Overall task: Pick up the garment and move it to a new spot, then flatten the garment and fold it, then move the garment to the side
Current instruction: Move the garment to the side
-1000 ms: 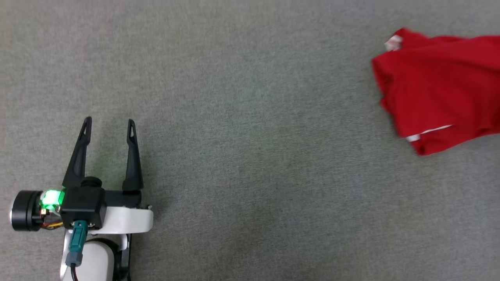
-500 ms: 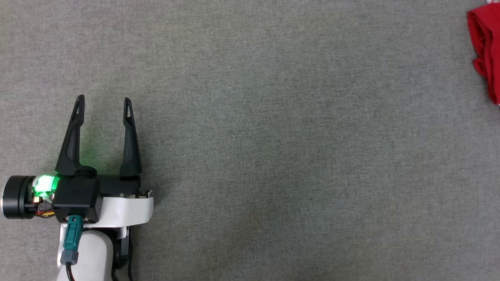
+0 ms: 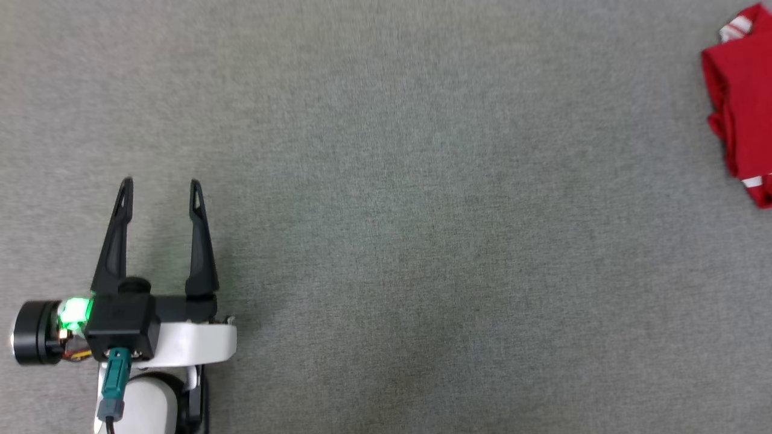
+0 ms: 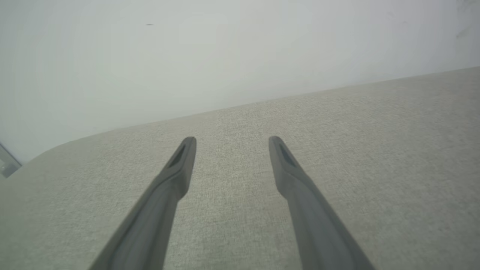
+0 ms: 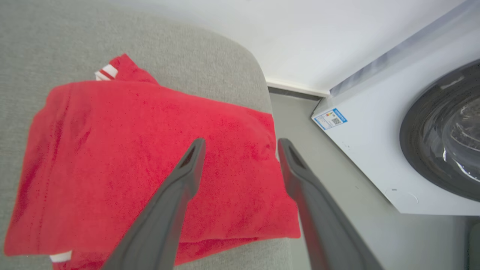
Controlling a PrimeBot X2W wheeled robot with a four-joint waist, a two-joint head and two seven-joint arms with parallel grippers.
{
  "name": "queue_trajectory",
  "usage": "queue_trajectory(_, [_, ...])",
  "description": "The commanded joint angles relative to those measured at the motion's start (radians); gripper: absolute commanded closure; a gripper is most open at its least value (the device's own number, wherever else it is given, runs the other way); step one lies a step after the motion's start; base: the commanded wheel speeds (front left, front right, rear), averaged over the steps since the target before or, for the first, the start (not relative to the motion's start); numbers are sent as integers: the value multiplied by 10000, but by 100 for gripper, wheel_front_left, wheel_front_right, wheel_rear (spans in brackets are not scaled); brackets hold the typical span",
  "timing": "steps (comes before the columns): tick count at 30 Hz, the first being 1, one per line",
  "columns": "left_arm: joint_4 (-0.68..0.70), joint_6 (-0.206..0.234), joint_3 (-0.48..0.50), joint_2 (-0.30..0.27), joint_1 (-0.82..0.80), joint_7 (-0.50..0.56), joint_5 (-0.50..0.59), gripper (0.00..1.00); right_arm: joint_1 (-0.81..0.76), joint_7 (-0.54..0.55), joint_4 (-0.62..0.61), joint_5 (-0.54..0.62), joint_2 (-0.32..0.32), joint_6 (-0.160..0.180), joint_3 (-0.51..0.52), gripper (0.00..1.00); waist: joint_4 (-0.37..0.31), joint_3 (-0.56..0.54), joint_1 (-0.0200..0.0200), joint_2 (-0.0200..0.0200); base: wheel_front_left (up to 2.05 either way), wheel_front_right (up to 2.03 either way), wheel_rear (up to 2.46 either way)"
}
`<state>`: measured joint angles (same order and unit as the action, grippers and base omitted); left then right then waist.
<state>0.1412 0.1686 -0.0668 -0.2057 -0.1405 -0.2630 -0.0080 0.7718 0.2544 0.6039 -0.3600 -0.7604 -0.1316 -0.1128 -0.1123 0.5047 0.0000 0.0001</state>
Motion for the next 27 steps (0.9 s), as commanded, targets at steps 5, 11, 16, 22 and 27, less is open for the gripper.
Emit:
queue_trajectory(5, [-150, 125, 113, 95, 631, -21, -136, 0, -669, -1125, -1246, 231, 373, 18, 144, 0, 127, -1290, 0, -1, 0, 0, 0])
queue_trajectory(11, [-354, 120, 206, 214, 1278, -21, -313, 0, -1901, -2611, -3428, 699, 1357, 18, 714, 0, 368, -2343, 0, -1, 0, 0, 0])
queue_trajectory(16, [-502, 21, 202, 292, 1548, -21, -350, 0, -2932, -3458, -4869, 1051, 2435, 18, 1252, 0, 666, -2869, 0, -1, 0, 0, 0])
queue_trajectory(22, [-687, -40, 169, 391, 1782, -21, -311, 0, -4344, -4364, -6167, 1453, 3749, 18, 1491, 0, 1023, -3407, 0, -1, 0, 0, 0])
queue_trajectory(27, [-899, -158, 100, 417, 1954, -21, -279, 0, -5623, -4596, -6648, 1729, 4856, 18, 1601, 0, 1274, -3814, 0, -1, 0, 0, 0])
